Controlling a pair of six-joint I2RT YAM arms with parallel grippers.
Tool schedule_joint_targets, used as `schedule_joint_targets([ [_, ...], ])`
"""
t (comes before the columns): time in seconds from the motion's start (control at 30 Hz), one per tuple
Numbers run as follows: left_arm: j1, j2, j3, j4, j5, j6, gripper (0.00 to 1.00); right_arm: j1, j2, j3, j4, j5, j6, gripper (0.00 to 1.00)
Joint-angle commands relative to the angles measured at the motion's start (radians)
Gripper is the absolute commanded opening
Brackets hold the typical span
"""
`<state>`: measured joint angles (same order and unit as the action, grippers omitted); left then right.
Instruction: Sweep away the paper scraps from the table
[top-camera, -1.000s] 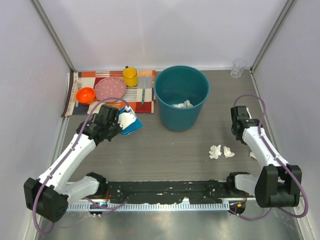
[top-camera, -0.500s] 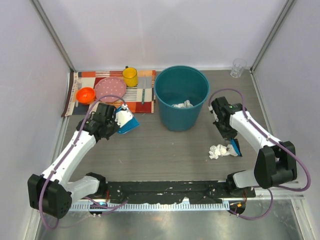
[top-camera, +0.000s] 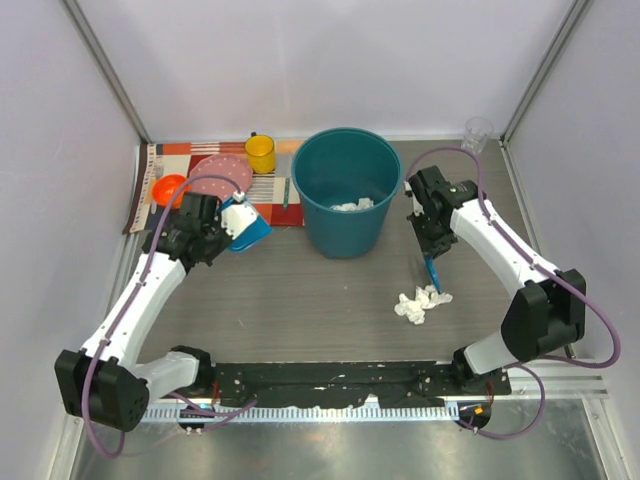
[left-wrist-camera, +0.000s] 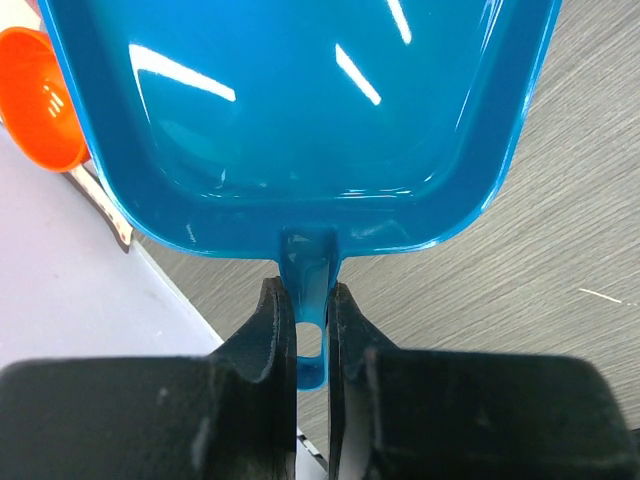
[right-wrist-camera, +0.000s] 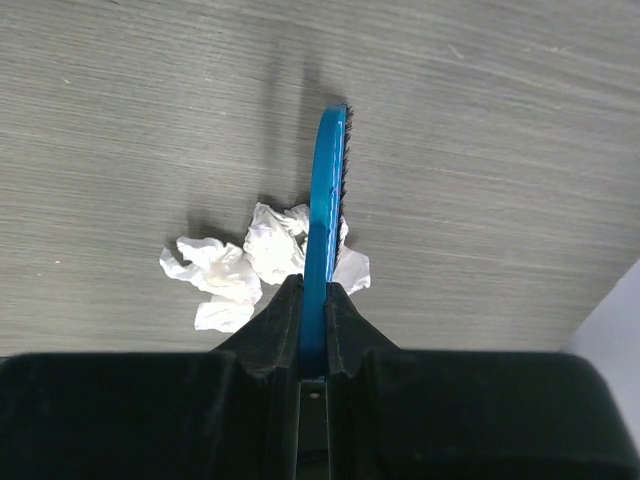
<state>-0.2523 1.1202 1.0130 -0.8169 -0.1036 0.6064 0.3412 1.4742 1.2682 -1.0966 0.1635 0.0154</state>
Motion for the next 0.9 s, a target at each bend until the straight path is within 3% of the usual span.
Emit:
schedule_joint_targets([
  [0.0, 0.01, 0.018, 0.044, -0.011, 0.028, 0.001, 0.0, 0.001, 0.011, 0.02, -0.037, -0.041, 0.173, 0.01],
  [0.2, 0.008, 0.032, 0.035, -0.011, 0.077, 0.001, 0.0, 0.001, -0.093, -0.03, -0.037, -0.024, 0.276, 0.01],
  [0.4, 0.01, 0.046, 0.021, -0.008, 0.101, 0.004, 0.0, 0.016, -0.232, -0.206, 0.073, -0.226, 0.435, 0.01],
  [0.57, 0.008, 0.052, 0.012, -0.021, 0.137, 0.019, 0.0, 0.148, -0.282, -0.283, 0.15, -0.229, 0.549, 0.01],
  [0.87, 0.002, 0.086, -0.046, -0.117, 0.294, 0.07, 0.0, 0.332, -0.226, -0.182, 0.196, -0.193, 0.65, 0.01],
])
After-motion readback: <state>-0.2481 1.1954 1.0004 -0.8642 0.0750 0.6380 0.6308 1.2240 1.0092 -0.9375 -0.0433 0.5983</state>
